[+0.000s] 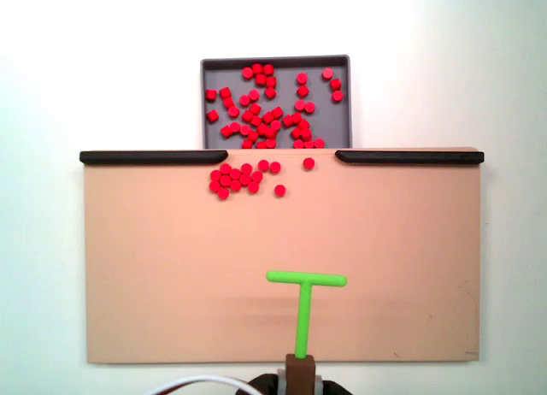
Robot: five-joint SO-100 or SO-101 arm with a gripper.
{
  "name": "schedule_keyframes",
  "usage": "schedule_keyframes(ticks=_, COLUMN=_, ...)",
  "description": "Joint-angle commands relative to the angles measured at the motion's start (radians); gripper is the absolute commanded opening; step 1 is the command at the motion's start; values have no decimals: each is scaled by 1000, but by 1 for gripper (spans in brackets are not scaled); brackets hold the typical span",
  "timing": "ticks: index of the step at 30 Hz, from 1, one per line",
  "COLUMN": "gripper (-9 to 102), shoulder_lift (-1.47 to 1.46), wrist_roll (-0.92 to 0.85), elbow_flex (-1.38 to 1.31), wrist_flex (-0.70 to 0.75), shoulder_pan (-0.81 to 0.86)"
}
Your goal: Push granules from left to the grey container
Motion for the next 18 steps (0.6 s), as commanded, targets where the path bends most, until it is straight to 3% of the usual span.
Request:
schedule_keyframes(ticks=1, gripper=0, shoulder_lift=3, wrist_roll=11, elbow_flex=-18, wrist_flex=-5, shoulder_pan=-5)
schedule_keyframes(ticks=11, gripper=0, shoulder_lift=34, wrist_roll=133, elbow_flex=-20, wrist_flex=-5, shoulder_pan=-66)
schedule_keyframes(ticks=18, gripper=0, shoulder_lift=43, wrist_roll=442, elbow_flex=-20, wrist_flex=5, shoulder_pan=-143)
